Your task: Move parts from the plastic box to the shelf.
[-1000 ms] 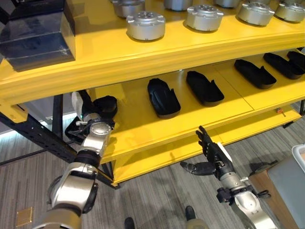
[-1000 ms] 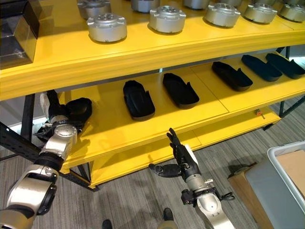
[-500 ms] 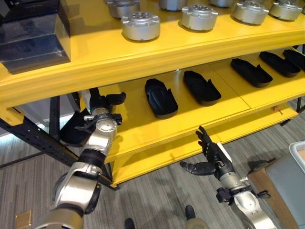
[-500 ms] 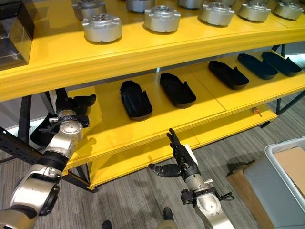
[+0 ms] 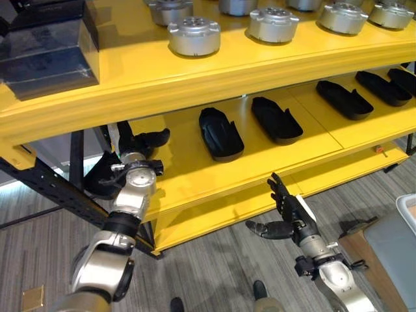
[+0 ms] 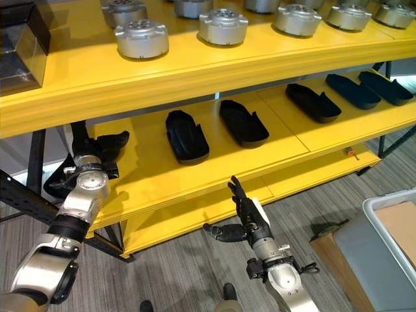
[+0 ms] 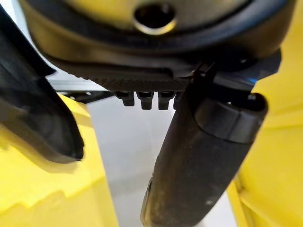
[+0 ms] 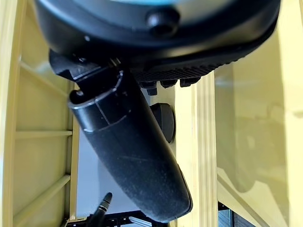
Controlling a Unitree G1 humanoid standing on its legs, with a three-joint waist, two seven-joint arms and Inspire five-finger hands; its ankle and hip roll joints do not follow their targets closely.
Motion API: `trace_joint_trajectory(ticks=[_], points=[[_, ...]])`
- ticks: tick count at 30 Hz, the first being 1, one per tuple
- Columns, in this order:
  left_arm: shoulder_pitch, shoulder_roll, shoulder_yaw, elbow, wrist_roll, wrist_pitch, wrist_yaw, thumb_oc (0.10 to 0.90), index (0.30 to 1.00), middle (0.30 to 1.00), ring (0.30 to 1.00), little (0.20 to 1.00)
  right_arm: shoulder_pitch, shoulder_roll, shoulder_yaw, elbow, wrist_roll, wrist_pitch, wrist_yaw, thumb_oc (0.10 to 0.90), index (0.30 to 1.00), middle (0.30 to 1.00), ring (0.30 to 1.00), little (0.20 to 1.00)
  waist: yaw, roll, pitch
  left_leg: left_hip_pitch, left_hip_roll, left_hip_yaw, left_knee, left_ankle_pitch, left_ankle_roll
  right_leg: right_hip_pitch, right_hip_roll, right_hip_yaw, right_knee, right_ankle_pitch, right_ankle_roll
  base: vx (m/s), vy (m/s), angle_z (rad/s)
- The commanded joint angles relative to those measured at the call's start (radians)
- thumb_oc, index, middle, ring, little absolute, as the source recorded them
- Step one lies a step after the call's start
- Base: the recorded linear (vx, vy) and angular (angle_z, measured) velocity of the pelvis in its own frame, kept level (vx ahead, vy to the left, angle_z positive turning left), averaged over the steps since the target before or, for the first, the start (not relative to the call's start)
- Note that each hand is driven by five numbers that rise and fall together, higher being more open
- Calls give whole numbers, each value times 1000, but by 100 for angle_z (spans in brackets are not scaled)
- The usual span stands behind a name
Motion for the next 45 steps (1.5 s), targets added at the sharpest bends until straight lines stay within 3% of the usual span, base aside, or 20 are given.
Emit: trace_joint_trajectory(ticks=[1,12,27,36,45], points=[[-121,103,47,68,26,-83,14,900,1000,1000,1000,1000,-53,-3,-53,-123,2,-90,3,900,1000,1000,1000,1000,17,-18,-44,82,19,52,-8,-61,25,30,-12,-4,22,-38,-1,0,0,0],[-136,126,32,313,76,-14,-55,900,1000,1000,1000,1000,-45,-18,-55,-135,16,-91,16,900,1000,1000,1000,1000,20,-18,-3,67,21,50,-2,-53,24,12,-13,1,33,-35,-1,0,0,0],[-277,85,-25,533,35,6,-129,900,1000,1000,1000,1000,-79,-42,-30,-147,51,-97,18,900,1000,1000,1000,1000,-8,-3,71,6,24,64,5,-26,20,-81,-10,37,52,-12,-4,-34,8,-2],[-308,25,-67,510,2,6,-162,900,1000,1000,1000,1000,-97,-38,-17,-148,54,-88,13,900,1000,1000,1000,1000,-24,7,82,7,23,78,5,-33,26,-120,-4,77,65,-7,-5,-4,3,-12],[-294,-17,-72,459,-131,-20,-219,900,1000,1000,1000,1000,-88,-35,-24,-150,55,-79,10,900,1000,1000,1000,1000,-34,16,78,17,24,80,5,-38,25,-116,-1,81,67,-14,-8,10,-4,-6]])
